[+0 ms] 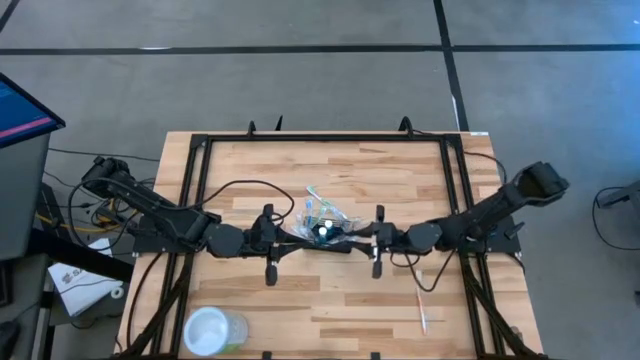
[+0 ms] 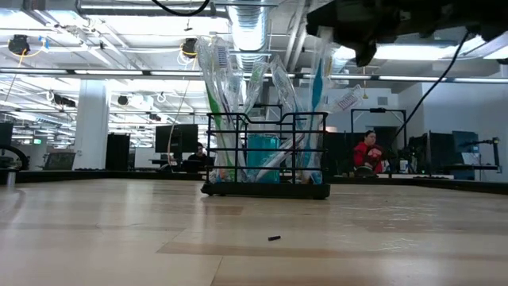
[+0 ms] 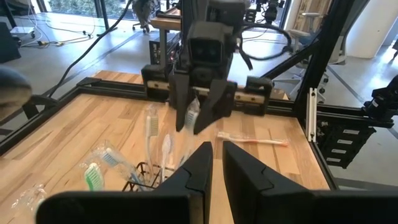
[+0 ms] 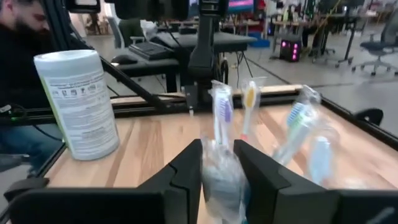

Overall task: Pick & Place toothbrushing station
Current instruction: Put the blue toothbrush into the wire organizer, then put the orange toothbrush into the wire organizer

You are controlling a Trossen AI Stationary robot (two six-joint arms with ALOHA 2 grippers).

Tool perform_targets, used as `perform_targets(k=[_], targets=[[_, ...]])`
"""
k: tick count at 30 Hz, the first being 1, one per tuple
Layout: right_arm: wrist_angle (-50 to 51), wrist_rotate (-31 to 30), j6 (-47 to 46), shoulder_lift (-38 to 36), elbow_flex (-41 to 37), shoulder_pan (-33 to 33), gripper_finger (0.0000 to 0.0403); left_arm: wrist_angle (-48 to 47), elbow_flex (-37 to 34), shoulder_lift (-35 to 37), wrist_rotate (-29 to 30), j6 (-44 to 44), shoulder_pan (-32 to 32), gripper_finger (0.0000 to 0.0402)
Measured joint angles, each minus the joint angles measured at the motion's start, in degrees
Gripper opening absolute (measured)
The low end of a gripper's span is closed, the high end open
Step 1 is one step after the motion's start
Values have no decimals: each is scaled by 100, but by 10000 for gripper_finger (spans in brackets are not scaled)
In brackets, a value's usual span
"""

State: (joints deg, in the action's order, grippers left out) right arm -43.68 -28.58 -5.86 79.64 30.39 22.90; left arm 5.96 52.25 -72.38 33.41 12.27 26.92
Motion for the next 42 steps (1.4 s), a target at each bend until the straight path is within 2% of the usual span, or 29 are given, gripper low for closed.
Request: perform_targets(k=[5,13,17,23,33,38,42], targets=[[878,-27,-250,-394,-1,-91,82,1,0,0,2,-124,0,30],[1051,-9,-432,-378,9,-345,82,2,1,0,0,-151,0,30],[1057,-2,-336,-746,28,-300,82,0,0,0,0,-154,0,30],[1816,5,-505,-1327,19,-92,82,-17,-1,0,0,-195,0,30],[3181,20,-1488,-2113,18,427,81,-38,-1,0,0,-193,0,30],[4183,45,-2509,-2426,18,747,81,-42,-1,0,0,-192,0,30],[4883,475,-3544,-2587,18,989,81,-42,-1,0,0,-192,0,30]])
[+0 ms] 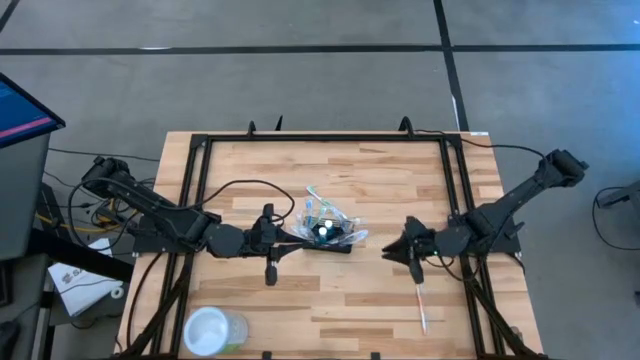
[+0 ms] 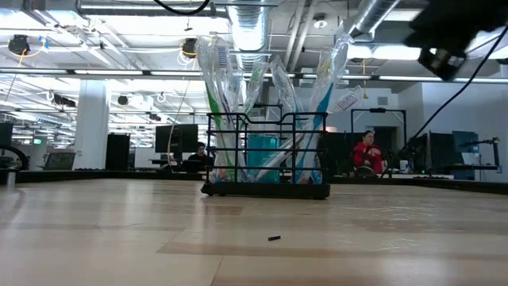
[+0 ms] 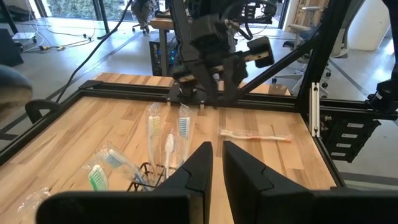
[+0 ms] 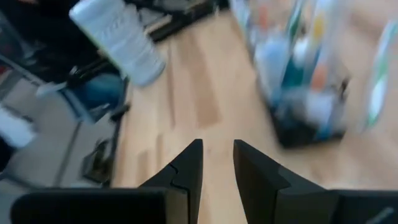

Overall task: Pick & Place toothbrushing station
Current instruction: Put the orange toothbrush into the wire organizer

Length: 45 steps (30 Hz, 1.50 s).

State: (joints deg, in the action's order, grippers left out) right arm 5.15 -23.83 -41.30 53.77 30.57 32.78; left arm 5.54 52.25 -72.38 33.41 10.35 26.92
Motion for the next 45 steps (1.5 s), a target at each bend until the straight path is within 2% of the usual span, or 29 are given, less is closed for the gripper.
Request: perform_targets(k=[9,18,29,37,45], targets=[[1227,1213,-1992,-7,0,221,81,1,2,0,0,0,0,30],[2514,1628,-3767,-12,0,472,81,2,2,0,0,-98,0,30],[3556,1952,-5210,-10,0,814,82,-13,2,0,0,-108,0,30],[3871,1949,-5478,21,0,876,82,-17,1,0,0,-109,0,30],[3806,1993,-5452,720,0,882,95,-20,2,0,0,-109,2,30]])
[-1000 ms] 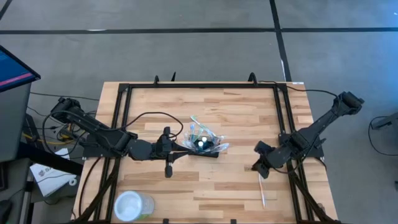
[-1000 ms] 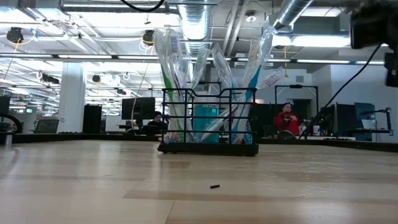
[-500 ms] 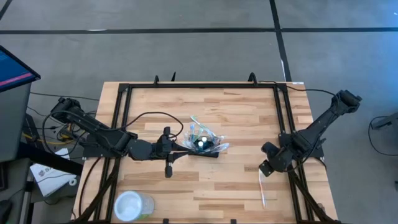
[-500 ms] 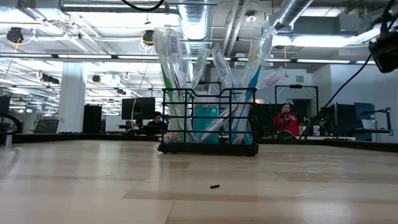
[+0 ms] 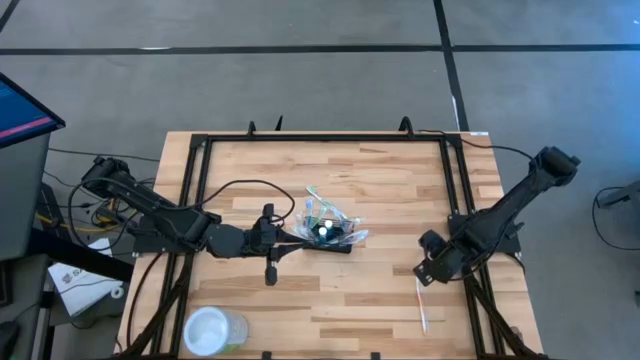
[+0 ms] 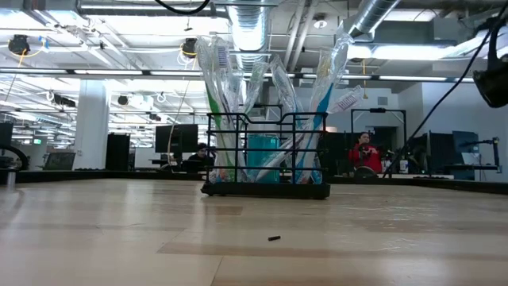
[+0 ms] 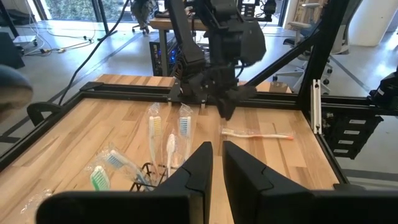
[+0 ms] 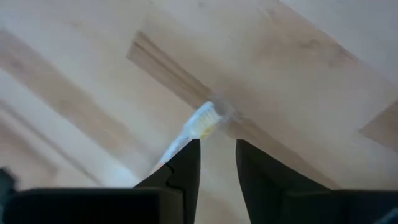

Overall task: Pick & Place toothbrushing station
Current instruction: Put the orange toothbrush into the wire organizer

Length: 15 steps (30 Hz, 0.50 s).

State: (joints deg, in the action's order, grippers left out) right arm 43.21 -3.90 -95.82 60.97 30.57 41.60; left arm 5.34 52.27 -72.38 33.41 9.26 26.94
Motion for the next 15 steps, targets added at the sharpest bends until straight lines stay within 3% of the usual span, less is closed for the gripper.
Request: perform_targets(k=[15], targets=[[-366,152,130,935,-1,0,175,-2,-2,0,0,-28,-2,30]])
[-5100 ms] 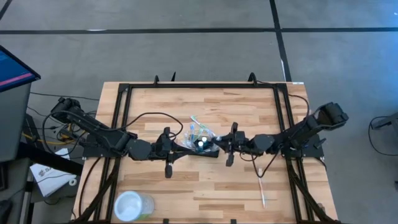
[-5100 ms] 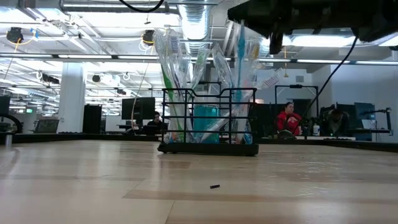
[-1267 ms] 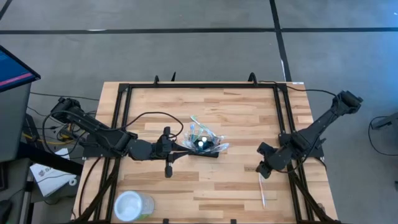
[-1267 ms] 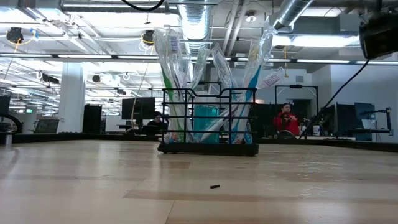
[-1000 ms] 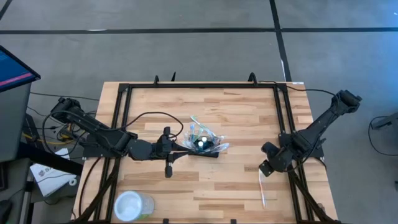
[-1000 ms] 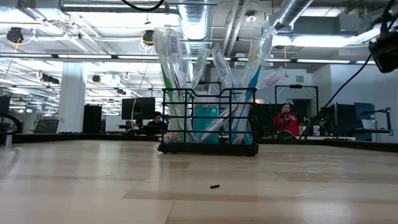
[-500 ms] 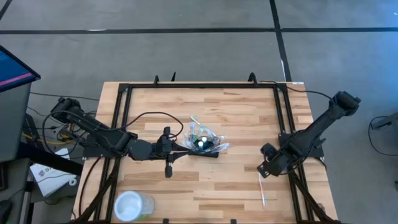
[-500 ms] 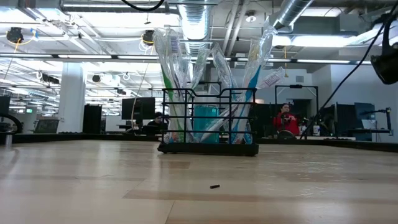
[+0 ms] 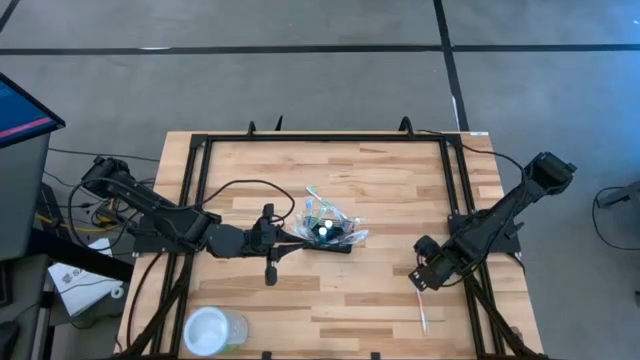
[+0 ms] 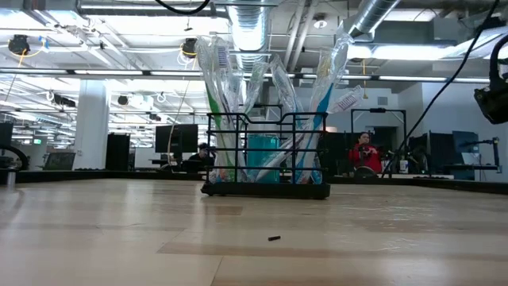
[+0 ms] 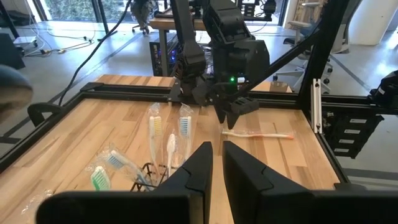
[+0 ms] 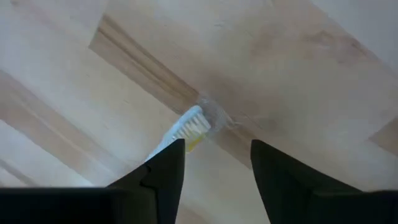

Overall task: Pick & Place toothbrushing station
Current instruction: Put the orange toothbrush into the wire organizer

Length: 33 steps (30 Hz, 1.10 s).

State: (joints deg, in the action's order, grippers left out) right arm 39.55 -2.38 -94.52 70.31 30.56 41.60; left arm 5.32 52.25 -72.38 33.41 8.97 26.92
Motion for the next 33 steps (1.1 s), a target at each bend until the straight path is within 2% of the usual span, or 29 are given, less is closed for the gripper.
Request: perform_targets(k=[6,14,17,23,33], targets=[[-575,-43,208,232,-2,0,169,2,0,0,0,-7,2,30],[-923,-49,343,318,-2,-11,122,-1,0,0,0,-12,1,30],[-940,-50,344,318,-2,-11,95,20,-47,0,0,-11,2,30],[-950,-60,418,318,-2,-11,9,70,-303,0,0,32,-12,30],[-1550,-127,1022,305,-1,-229,0,283,-417,0,-2,39,-31,30]])
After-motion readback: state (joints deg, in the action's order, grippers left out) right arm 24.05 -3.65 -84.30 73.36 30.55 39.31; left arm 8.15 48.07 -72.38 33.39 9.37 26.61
